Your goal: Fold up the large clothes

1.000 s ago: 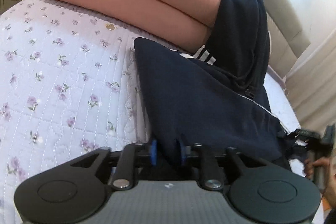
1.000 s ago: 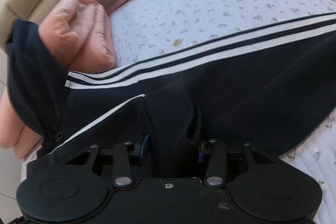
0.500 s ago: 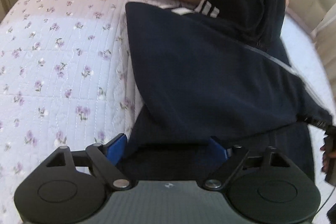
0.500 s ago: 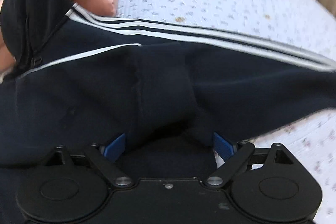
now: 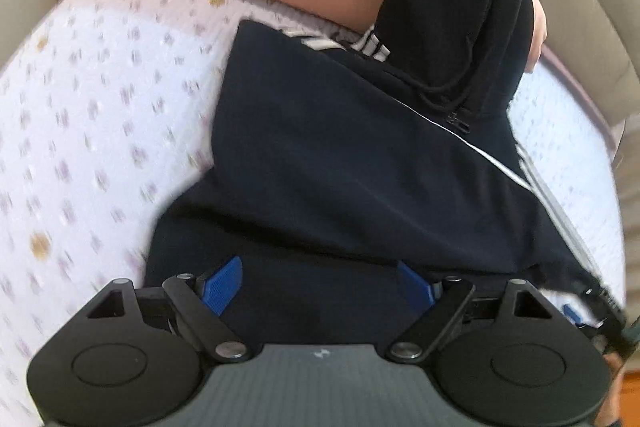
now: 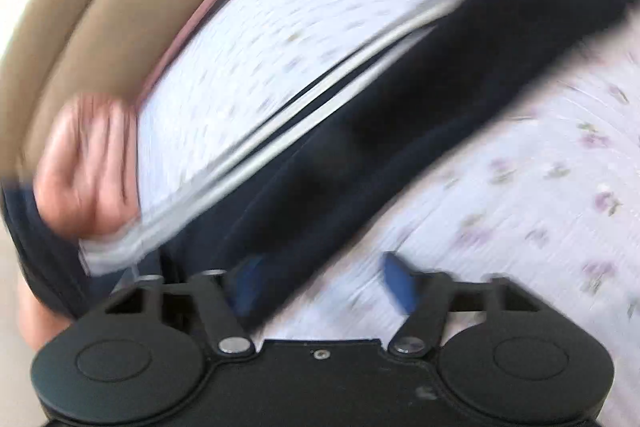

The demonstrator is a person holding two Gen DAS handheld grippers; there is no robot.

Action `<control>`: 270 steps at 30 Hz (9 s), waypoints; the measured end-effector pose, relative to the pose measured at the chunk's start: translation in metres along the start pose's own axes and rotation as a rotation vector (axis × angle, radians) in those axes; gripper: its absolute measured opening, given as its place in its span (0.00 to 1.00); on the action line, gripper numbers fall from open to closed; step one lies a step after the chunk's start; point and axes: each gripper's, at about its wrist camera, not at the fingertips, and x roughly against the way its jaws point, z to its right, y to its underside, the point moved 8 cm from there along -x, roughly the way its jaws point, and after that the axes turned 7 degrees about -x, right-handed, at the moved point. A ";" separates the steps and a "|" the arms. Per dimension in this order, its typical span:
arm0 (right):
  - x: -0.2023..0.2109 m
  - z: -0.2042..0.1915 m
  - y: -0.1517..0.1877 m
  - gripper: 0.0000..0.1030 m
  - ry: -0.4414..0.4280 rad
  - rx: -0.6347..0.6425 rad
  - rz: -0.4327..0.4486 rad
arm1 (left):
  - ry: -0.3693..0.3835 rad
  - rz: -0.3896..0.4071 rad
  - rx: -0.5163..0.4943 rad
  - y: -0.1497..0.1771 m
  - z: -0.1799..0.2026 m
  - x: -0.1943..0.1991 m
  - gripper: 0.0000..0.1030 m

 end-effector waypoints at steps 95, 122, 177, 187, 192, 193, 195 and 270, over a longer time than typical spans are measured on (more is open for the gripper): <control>-0.150 -0.287 0.372 0.96 -0.116 1.047 -0.383 | 0.152 0.201 0.158 0.018 -0.118 0.020 0.87; -0.193 -0.521 0.133 0.94 -0.115 1.052 0.099 | 0.239 0.317 -0.279 -0.277 0.060 -0.019 0.87; -0.056 -0.155 0.197 0.21 0.106 0.893 -0.242 | 0.293 0.020 -0.336 0.025 0.012 -0.041 0.12; -0.046 -0.133 0.199 0.73 0.042 0.797 -0.305 | 0.269 0.006 -0.220 0.049 -0.031 -0.027 0.71; -0.028 -0.127 0.203 0.82 -0.022 0.751 -0.216 | 0.267 0.048 -0.063 0.063 -0.076 0.004 0.71; -0.019 -0.120 0.201 0.82 -0.028 0.741 -0.205 | 0.254 0.057 -0.052 0.069 -0.085 0.008 0.71; -0.009 -0.103 0.194 0.82 -0.032 0.734 -0.186 | 0.228 0.056 -0.025 0.083 -0.104 0.016 0.71; 0.183 -0.043 0.195 0.07 -0.475 0.162 -0.235 | 0.595 0.267 -0.041 0.219 -0.050 0.134 0.06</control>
